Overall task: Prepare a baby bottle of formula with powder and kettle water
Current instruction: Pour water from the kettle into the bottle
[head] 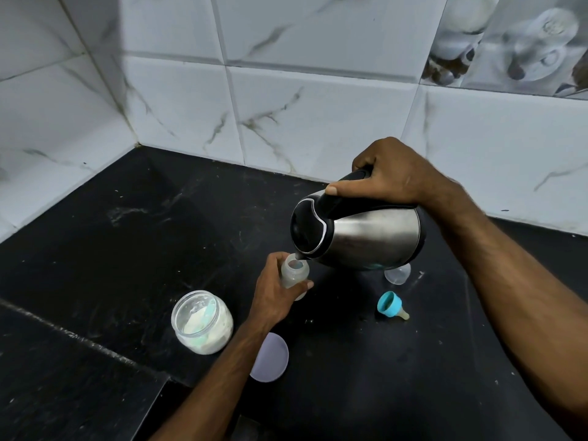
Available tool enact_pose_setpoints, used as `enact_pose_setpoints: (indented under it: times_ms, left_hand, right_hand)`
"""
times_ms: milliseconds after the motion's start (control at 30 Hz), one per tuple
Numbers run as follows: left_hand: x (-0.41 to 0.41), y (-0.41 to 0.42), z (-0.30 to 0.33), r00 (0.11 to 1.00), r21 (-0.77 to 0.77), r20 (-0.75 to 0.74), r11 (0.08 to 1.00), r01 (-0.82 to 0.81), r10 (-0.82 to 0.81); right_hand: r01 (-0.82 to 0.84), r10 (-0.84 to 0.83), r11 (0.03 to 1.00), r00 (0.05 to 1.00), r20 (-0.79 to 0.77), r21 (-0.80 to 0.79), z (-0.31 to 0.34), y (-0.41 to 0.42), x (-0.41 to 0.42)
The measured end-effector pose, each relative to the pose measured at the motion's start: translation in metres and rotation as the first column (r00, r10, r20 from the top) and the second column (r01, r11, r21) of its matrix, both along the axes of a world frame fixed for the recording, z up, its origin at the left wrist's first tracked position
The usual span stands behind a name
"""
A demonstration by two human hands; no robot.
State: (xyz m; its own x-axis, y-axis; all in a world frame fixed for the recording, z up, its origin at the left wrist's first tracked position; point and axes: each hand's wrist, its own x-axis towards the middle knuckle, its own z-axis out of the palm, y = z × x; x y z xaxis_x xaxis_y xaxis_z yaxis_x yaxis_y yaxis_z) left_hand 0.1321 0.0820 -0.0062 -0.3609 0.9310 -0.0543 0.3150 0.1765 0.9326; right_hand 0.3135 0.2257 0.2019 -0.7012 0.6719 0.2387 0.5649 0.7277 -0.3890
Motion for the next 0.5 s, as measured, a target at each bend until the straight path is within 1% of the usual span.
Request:
enact_pose_setpoints:
  times_ms: [500]
  left_hand:
    - [0.0002, 0.0024, -0.0016, 1.000, -0.017, -0.006, 1.000, 0.024, -0.024]
  right_hand:
    - [0.004, -0.005, 1.000, 0.999, 0.039, 0.029, 0.0045, -0.0076, -0.0031]
